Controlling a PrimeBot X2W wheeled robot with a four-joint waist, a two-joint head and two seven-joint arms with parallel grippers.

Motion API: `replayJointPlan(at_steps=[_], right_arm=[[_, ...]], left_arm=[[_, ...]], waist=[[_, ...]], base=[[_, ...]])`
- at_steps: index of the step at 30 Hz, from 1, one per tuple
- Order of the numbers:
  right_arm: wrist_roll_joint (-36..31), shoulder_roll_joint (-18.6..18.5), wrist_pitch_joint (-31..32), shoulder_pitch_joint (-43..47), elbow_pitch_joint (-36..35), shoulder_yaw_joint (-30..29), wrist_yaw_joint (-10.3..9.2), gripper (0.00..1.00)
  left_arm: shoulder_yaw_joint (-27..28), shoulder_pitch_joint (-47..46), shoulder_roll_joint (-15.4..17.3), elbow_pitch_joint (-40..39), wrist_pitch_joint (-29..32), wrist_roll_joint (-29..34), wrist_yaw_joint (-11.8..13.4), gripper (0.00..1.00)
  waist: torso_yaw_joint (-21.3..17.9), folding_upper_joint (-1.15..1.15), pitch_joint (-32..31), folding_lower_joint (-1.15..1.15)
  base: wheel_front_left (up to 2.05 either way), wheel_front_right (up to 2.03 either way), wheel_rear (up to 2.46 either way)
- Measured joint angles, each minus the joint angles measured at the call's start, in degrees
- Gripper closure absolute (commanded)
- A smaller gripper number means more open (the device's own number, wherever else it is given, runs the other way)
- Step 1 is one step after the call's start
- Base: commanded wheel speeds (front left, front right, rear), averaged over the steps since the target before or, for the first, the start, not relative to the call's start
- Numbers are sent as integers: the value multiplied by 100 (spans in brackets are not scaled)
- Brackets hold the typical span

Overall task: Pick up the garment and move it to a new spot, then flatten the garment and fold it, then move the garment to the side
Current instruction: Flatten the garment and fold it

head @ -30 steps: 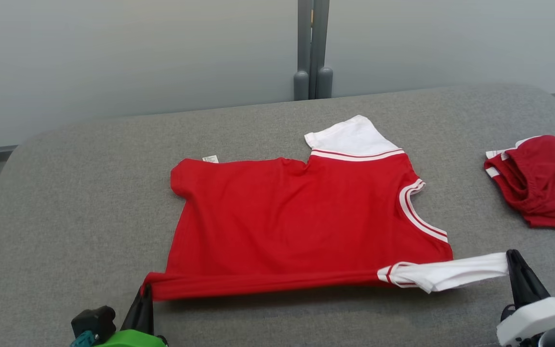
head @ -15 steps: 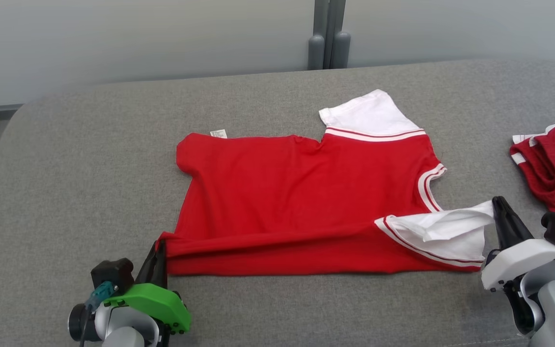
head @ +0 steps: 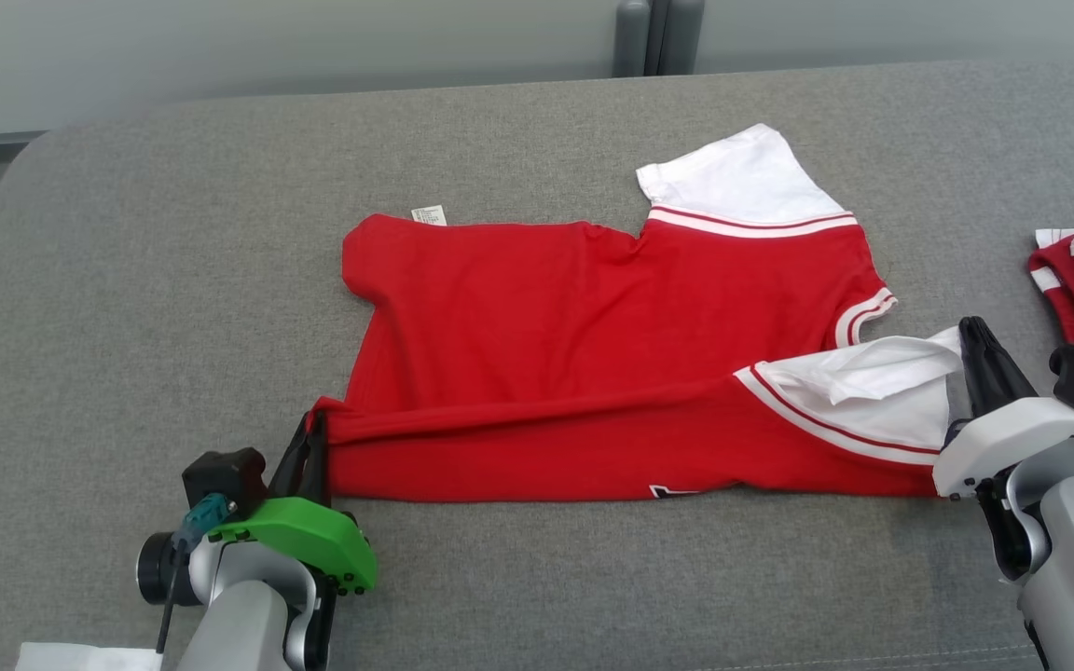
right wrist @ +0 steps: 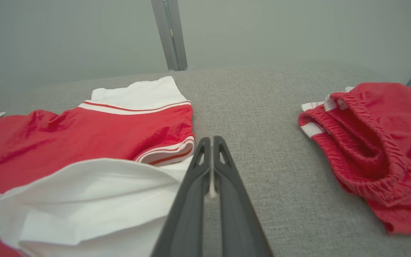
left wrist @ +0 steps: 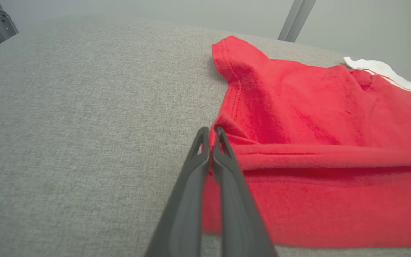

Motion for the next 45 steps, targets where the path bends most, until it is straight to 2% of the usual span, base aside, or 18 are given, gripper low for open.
replayJointPlan(at_steps=[10, 11, 12, 13, 19, 23, 27, 34, 45], right_arm=[[-191, 114, 0, -400, 389, -29, -1, 100], [-183, 145, 0, -428, 482, -34, -1, 52], [-141, 172, 1, -453, 549, -26, -1, 0], [-120, 191, 1, -469, 539, -22, -1, 0], [-148, 158, 0, -481, -33, -459, -1, 0], [-176, 227, -1, -14, -482, -782, -3, 0], [-160, 319, 0, 736, -661, -504, -3, 0], [-10, 377, 0, 1373, -770, -64, -3, 0], [36, 389, 0, 1086, -162, 114, -3, 0]], left_arm=[[-80, -250, 1, 69, 0, -8, 45, 100], [-87, -256, 1, 82, 0, -33, 55, 78], [-92, -259, 2, 92, 0, -64, 56, 41], [-92, -262, 2, 87, 0, -109, 58, 0], [-11, -231, 3, -296, 0, -58, 186, 0], [105, 51, 10, -637, 0, 3, 231, 0], [169, 416, 12, -843, -1, 11, 232, 0], [224, 792, 9, -907, 0, 42, 227, 0], [82, 769, 8, -944, -1, 48, 200, 0]], waist=[[16, 0, 240, 0], [9, 0, 245, 0], [5, 0, 245, 0], [3, 0, 245, 0], [-17, 0, 215, 0], [-29, 0, 133, 0], [-42, 0, 12, 0], [-106, 0, -122, 0], [58, 0, -26, 0]], base=[[0, 0, 0], [0, 0, 0], [0, 0, 0], [0, 0, 0], [0, 0, 0], [0, 0, 0], [0, 0, 0], [0, 0, 0], [0, 0, 0]])
